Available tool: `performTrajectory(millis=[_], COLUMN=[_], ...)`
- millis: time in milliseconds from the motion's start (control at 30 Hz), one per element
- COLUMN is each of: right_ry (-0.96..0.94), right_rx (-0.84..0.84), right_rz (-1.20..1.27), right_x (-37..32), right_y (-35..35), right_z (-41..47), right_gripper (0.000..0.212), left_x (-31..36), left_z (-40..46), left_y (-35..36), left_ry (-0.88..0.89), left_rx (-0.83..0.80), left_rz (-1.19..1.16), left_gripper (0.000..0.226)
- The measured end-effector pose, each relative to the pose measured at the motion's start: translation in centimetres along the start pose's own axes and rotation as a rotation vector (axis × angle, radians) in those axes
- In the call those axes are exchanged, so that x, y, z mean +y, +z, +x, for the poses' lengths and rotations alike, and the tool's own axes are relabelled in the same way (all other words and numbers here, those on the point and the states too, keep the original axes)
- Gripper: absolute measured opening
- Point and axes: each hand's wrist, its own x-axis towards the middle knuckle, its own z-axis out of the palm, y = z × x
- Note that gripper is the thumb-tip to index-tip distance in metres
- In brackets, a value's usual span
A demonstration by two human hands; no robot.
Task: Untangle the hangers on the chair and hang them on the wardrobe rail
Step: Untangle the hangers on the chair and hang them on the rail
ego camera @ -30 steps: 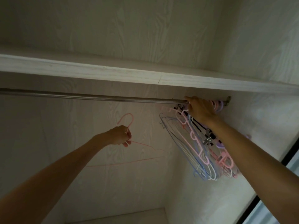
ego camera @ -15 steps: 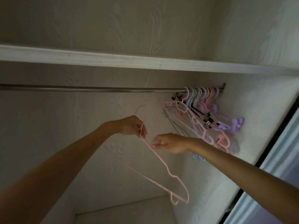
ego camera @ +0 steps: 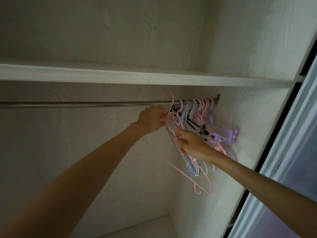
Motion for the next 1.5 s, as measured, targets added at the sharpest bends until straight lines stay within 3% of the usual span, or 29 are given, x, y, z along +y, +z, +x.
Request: performTrajectory(millis=[133,333,533,600,700,767,867,1000,1133,1300,1500], right_ry=[0.014,0.042,0.07,-0.018,-0.239,-0.38,-0.423,-0.505,-0.394,-0.258,-0.261], right_rx=[0.166,0.047,-0.073,0.065,0.382,0.368,0.259,0.347,0.369,0.338,0.305], right_rz=[-0.164,-0.304,-0.393,-0.518,-0.425,-0.527,-0.663,-0.75,-0.825,-0.779,-0.731], right_x=[0.8,1.0,2.0,1.4,-0.3,-1.0,-0.7,1.6,4.0,5.2,4.0], right_y=[-0.6,1.4,2.2,1.0,-1.1,-1.7,-0.9,-2.0,-4.9,-5.9,-4.9], right_z=[3.0,7.4,7.0,7.3,10.2,12.7,14.9,15.6,15.3,14.7,12.3], right_gripper=[0.023,0.024,0.039,0.051,0.058,0.06,0.058,0.053,0.053,0.057,0.062], left_x=[-1.8,-6.0,-6.2,-6.0,-5.6,-5.3,-4.9,-4.9,-4.8,-4.9,-4.7], left_z=[0.5,0.6,1.7,1.8,2.2,2.3,2.4,2.4,2.4,2.5,2.5], left_y=[-1.7,-1.7,-1.1,-0.9,-0.7,-0.7,-0.5,-0.4,-0.2,-0.1,-0.5], left_ry=[0.003,-0.08,-0.093,-0.111,-0.135,-0.141,-0.158,-0.16,-0.163,-0.171,-0.2], left_rx=[0.136,0.103,0.267,0.264,0.254,0.245,0.232,0.238,0.262,0.226,0.129], left_rz=[0.377,0.737,0.695,0.712,0.757,0.787,0.8,0.812,0.814,0.817,0.812], left_gripper=[0.054,0.067,0.05,0.049,0.045,0.042,0.044,0.041,0.031,0.036,0.047])
